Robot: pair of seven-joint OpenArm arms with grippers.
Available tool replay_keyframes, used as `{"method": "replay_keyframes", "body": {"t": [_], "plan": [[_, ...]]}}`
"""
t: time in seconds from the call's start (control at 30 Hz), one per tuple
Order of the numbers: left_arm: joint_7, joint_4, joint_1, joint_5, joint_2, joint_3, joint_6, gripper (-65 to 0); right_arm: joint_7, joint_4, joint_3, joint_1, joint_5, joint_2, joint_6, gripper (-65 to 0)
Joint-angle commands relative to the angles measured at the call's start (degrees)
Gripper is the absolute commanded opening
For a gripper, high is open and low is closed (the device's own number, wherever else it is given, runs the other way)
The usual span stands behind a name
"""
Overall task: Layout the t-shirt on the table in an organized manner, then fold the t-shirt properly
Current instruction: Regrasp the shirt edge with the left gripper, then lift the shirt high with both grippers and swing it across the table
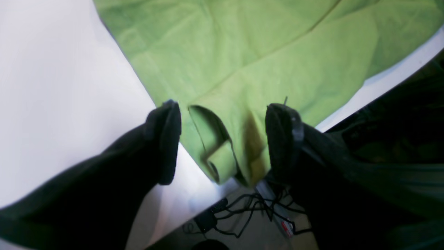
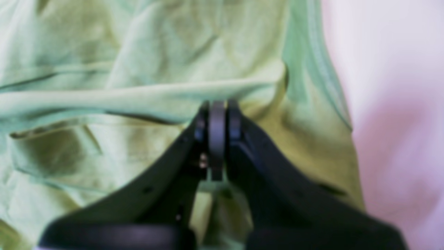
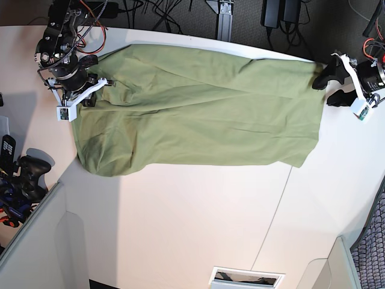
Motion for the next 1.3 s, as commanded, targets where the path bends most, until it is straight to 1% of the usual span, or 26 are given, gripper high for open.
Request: {"method": "replay_keyframes", "body": {"t": [0.0,0.13,0.27,0.33,0.43,0.5,0.6,0.63,0.67,0.83,0.87,0.9,1.03,1.17,1.27], "plan": [[-1.29,0.76,-0.42,-0.92,-0.83,-0.37,-0.32,-23.3,1.29,0.87,0.31,0.74,0.57,0.79,0.24,-65.0],[-1.29,0.76,-0.39,-0.42,-0.66,-0.37,-0.32,-23.3,1.29,0.87,0.31,0.76,0.68,0.79,0.24,-65.0],[-1.29,0.76,-0.39,-0.07,0.35,-0.31,-0.32,-23.4,1.29,0.87,0.31,0.76,0.68,0.79,0.22,-65.0],[-1.25,0.76,-0.37,-0.04,1.14,0.15,-0.32,-23.4,1.29,0.87,0.31,0.76,0.68,0.79,0.24,-65.0],[-1.31,0.76,-0.39,0.22,1.25,2.36,-0.32,-23.4,1.25,0.87,0.31,0.74,0.68,0.79,0.24,-65.0],[-2.16,0.76,-0.39,2.97,1.25,4.24,-0.32,-23.4,1.25,0.87,0.31,0.74,0.66,0.79,0.24,-65.0],[-6.36,0.76,-0.39,7.65,1.22,5.51,-0.32,-23.7,1.29,0.87,0.31,0.76,0.68,0.79,0.24,-65.0],[-7.5,0.76,-0.44,8.07,1.18,5.49,-0.32,-25.6,1.29,0.87,0.31,0.76,0.68,0.79,0.24,-65.0],[-8.15,0.76,-0.7,8.11,1.18,5.49,-0.32,-29.4,1.29,0.87,0.31,0.76,0.68,0.79,0.24,-65.0],[-8.33,0.79,-3.32,8.0,1.18,5.49,-0.32,-56.9,1.29,0.87,0.31,0.79,0.68,0.83,0.24,-65.0],[-8.33,0.79,-3.96,8.0,1.18,5.49,-0.32,-62.0,1.27,0.96,0.31,0.79,0.68,0.85,0.24,-65.0],[-8.33,0.79,-4.61,8.0,1.18,5.49,-0.32,-65.0,1.29,1.09,0.31,0.79,0.7,0.96,0.24,-65.0],[-8.26,0.9,-7.1,8.04,0.46,5.44,-0.32,-65.0,1.31,3.37,0.33,0.94,2.54,2.32,0.22,-65.0],[-8.39,1.4,-8.0,7.96,-1.18,5.33,-0.32,-65.0,1.31,6.58,0.33,1.22,3.72,5.03,0.22,-65.0],[-8.74,2.78,-8.24,7.13,-1.7,3.72,-0.32,-65.0,1.29,7.82,0.33,2.49,4.48,7.17,0.22,-65.0]]}}
